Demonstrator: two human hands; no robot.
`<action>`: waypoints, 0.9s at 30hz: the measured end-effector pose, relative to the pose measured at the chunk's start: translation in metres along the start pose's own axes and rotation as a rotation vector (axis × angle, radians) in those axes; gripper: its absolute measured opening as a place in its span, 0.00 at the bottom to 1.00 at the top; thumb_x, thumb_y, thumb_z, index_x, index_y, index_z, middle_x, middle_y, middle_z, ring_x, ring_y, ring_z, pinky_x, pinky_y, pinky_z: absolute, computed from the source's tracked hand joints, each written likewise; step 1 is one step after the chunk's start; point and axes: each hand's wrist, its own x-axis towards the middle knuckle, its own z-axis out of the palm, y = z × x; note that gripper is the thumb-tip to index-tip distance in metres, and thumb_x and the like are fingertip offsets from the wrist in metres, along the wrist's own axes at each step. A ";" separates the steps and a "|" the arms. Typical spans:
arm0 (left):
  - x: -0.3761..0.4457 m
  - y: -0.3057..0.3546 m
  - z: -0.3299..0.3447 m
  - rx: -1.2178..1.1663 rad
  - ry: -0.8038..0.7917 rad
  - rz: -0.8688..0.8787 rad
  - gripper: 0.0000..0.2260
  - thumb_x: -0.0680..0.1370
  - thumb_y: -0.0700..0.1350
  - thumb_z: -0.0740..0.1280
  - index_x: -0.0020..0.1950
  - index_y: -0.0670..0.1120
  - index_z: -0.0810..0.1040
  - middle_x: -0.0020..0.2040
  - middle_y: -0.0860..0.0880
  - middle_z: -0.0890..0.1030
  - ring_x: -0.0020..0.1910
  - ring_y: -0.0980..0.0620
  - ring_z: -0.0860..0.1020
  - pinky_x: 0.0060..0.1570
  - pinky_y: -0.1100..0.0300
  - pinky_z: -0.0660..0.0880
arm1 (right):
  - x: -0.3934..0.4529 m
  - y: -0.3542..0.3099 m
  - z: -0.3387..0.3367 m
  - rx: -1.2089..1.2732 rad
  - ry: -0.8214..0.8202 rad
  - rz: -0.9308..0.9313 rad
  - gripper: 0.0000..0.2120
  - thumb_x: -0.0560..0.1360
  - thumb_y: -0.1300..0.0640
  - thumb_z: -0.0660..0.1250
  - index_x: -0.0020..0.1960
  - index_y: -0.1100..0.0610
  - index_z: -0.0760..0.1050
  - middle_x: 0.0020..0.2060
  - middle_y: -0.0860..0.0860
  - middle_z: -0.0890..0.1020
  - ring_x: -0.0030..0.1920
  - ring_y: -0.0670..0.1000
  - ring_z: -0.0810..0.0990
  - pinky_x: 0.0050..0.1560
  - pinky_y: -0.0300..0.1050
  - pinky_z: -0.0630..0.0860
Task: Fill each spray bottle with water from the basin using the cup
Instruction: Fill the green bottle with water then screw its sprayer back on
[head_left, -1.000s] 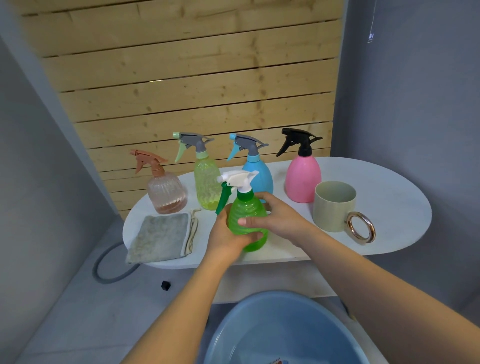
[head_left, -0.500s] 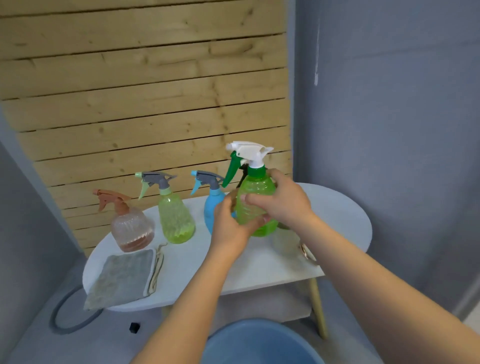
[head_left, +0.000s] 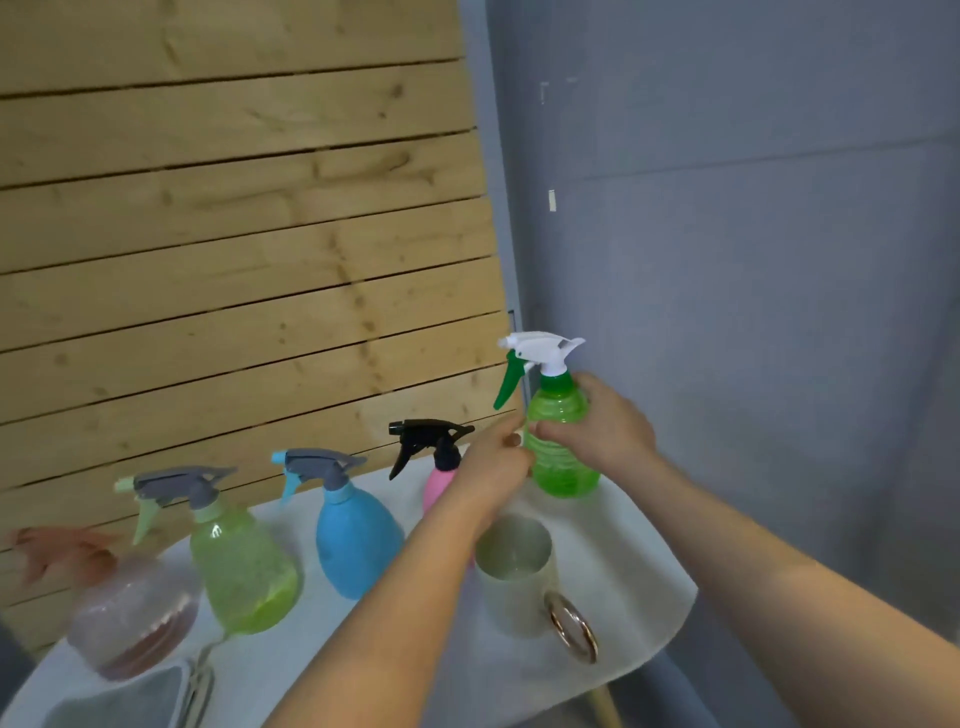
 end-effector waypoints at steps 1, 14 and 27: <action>0.013 -0.001 0.003 0.024 -0.043 -0.010 0.24 0.74 0.30 0.58 0.63 0.51 0.75 0.55 0.46 0.77 0.51 0.51 0.76 0.58 0.53 0.74 | 0.008 0.009 0.003 -0.010 -0.004 0.011 0.27 0.67 0.43 0.72 0.63 0.45 0.69 0.54 0.46 0.79 0.56 0.52 0.77 0.44 0.41 0.66; 0.049 -0.040 0.015 0.386 -0.211 -0.058 0.19 0.75 0.31 0.55 0.61 0.42 0.77 0.50 0.45 0.79 0.46 0.48 0.75 0.44 0.60 0.71 | 0.031 0.066 0.061 -0.089 -0.076 0.096 0.28 0.67 0.40 0.71 0.64 0.44 0.67 0.53 0.48 0.80 0.55 0.54 0.78 0.46 0.44 0.70; 0.019 -0.027 0.022 0.539 -0.220 -0.050 0.17 0.82 0.45 0.55 0.71 0.48 0.67 0.68 0.45 0.72 0.64 0.47 0.72 0.57 0.61 0.66 | 0.017 0.071 0.059 0.036 -0.198 0.147 0.35 0.73 0.43 0.68 0.74 0.51 0.57 0.68 0.51 0.72 0.66 0.56 0.71 0.61 0.48 0.68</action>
